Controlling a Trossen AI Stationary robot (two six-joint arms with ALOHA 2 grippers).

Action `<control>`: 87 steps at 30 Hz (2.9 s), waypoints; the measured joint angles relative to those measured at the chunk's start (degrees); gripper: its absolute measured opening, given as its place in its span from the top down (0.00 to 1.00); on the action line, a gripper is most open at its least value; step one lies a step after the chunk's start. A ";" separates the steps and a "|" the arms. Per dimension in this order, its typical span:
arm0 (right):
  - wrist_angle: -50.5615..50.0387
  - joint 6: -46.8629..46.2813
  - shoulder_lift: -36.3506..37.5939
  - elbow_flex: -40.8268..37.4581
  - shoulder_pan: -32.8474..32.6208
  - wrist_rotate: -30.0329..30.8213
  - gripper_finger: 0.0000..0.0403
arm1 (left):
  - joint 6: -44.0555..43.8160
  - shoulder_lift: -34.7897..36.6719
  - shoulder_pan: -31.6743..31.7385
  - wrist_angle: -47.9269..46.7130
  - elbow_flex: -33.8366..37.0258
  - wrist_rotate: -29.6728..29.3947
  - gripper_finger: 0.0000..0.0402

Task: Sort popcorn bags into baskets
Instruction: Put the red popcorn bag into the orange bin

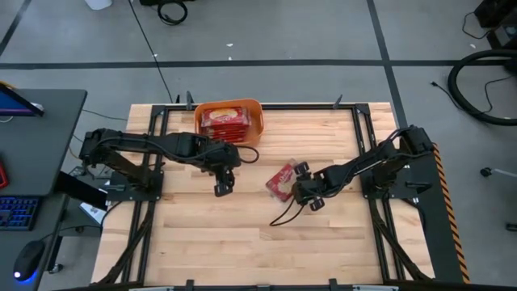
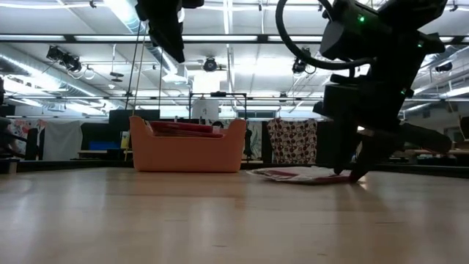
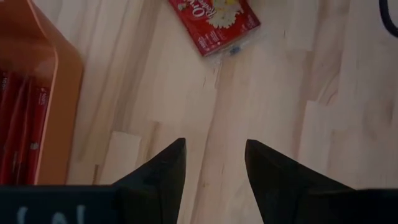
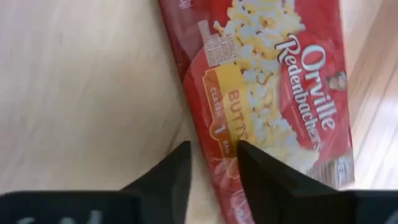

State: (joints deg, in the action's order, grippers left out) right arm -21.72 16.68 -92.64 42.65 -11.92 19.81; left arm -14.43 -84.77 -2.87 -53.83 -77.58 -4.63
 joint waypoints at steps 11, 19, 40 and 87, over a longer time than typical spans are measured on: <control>0.87 -7.68 1.06 0.10 0.47 -5.65 0.97 | 1.86 -0.98 0.00 2.48 0.11 -2.08 0.55; -1.27 -9.70 6.14 1.88 4.93 -16.49 0.99 | 3.12 -4.78 -2.01 3.67 0.35 -4.15 0.37; -7.76 -18.64 10.77 14.43 14.50 -36.46 1.00 | 3.08 -9.46 -6.32 19.18 0.37 -4.56 0.33; -13.87 -24.71 10.36 6.08 6.29 -28.87 0.86 | 50.53 -31.63 -11.06 33.31 0.28 -3.88 0.59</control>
State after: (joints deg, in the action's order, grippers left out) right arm -35.59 -8.03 -82.28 48.73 -5.63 -9.06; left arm 36.10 -116.41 -13.93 -20.53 -77.30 -8.51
